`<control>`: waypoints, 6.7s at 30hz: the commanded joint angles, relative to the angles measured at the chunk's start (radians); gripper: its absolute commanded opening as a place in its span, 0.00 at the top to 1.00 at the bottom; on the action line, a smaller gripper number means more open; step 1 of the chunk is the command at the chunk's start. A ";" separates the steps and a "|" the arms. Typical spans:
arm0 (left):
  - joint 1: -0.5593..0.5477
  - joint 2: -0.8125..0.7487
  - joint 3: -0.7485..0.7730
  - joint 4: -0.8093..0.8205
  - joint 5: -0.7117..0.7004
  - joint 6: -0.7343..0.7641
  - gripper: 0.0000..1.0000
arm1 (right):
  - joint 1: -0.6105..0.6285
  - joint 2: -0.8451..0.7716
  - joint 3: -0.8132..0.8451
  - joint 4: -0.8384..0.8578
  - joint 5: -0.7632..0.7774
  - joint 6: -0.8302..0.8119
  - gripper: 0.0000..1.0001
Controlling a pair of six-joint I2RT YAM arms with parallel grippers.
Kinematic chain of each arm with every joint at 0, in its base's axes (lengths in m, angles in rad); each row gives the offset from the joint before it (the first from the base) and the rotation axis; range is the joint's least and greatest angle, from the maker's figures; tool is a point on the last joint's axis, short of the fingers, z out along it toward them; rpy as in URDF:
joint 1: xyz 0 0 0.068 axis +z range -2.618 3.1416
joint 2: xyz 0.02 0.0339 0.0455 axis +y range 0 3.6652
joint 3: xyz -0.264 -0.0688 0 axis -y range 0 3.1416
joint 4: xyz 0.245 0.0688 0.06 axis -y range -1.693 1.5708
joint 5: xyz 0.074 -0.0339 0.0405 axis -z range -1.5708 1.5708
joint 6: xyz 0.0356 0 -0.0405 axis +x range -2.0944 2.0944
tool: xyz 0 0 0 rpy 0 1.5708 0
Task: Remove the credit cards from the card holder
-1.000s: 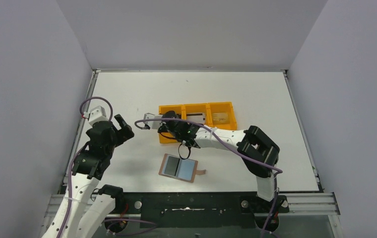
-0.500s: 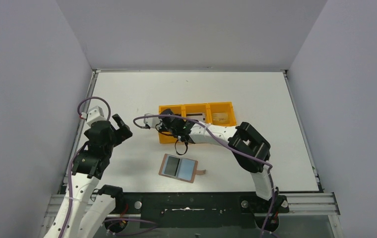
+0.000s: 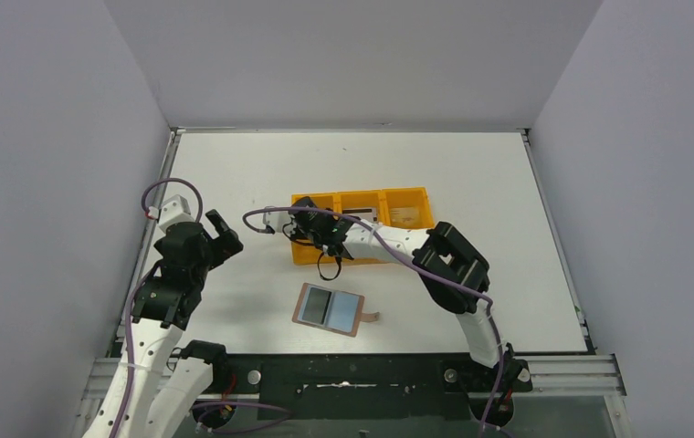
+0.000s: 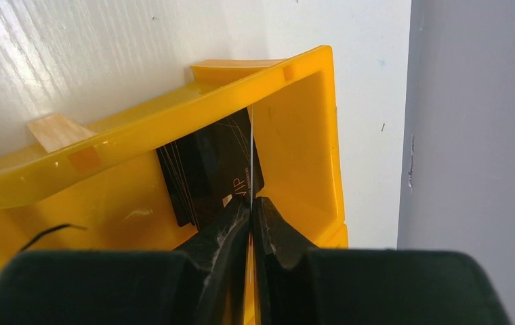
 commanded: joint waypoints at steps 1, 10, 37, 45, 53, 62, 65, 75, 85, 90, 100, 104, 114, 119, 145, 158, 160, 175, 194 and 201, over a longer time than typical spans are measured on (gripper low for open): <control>0.008 -0.009 0.005 0.033 0.009 0.015 0.10 | -0.012 0.022 0.045 0.024 0.011 -0.013 0.93; 0.010 -0.012 0.004 0.034 0.013 0.016 0.10 | -0.016 0.062 0.049 0.063 0.017 -0.031 0.90; 0.009 0.007 0.000 0.039 0.025 0.020 0.10 | -0.037 -0.025 0.011 0.081 -0.075 0.074 0.53; 0.009 0.014 -0.001 0.038 0.025 0.019 0.10 | -0.035 -0.111 -0.010 0.131 -0.073 0.150 0.51; 0.008 0.017 -0.011 0.075 0.143 0.044 0.10 | -0.031 -0.477 -0.267 0.145 -0.034 0.837 0.49; -0.009 0.105 -0.097 0.222 0.630 -0.006 0.16 | 0.050 -0.758 -0.822 0.361 -0.178 1.652 0.54; -0.076 0.132 -0.119 0.249 0.628 -0.030 0.17 | 0.086 -0.778 -0.923 0.450 -0.152 1.751 0.55; -0.408 0.243 -0.207 0.360 0.419 -0.149 0.26 | 0.149 -0.706 -0.988 0.555 -0.164 1.857 0.59; -0.436 0.386 -0.232 0.423 0.444 -0.139 0.37 | 0.155 -0.563 -0.951 0.593 -0.244 1.893 0.67; -0.454 0.453 -0.237 0.442 0.441 -0.131 0.41 | 0.142 -0.520 -0.954 0.548 -0.242 1.934 0.69; -0.552 0.555 -0.255 0.502 0.387 -0.172 0.63 | 0.074 -0.485 -1.010 0.597 -0.297 1.981 0.76; -0.589 0.567 -0.262 0.517 0.375 -0.198 0.76 | 0.058 -0.484 -1.011 0.618 -0.333 1.956 0.79; -0.624 0.508 -0.305 0.560 0.339 -0.282 0.91 | 0.018 -0.534 -1.019 0.656 -0.427 1.889 1.00; -0.624 0.458 -0.306 0.533 0.308 -0.286 0.94 | 0.015 -0.583 -1.006 0.595 -0.411 1.856 1.00; -0.626 0.516 -0.191 0.528 0.373 -0.193 0.64 | -0.011 -0.541 -0.966 0.427 -0.383 1.832 0.94; -0.635 0.515 -0.207 0.538 0.401 -0.184 0.76 | -0.018 -0.540 -0.974 0.439 -0.381 1.840 0.94; -0.637 0.520 -0.211 0.544 0.392 -0.189 0.76 | -0.021 -0.545 -0.976 0.439 -0.380 1.841 0.94; -0.647 0.563 -0.310 0.552 0.334 -0.229 0.84 | -0.038 -0.595 -1.017 0.471 -0.392 1.869 0.90; -0.649 0.570 -0.322 0.557 0.347 -0.246 0.88 | -0.027 -0.523 -1.034 0.588 -0.424 1.896 0.97; -0.648 0.551 -0.314 0.525 0.316 -0.237 0.88 | -0.065 -0.605 -1.022 0.455 -0.403 1.822 1.00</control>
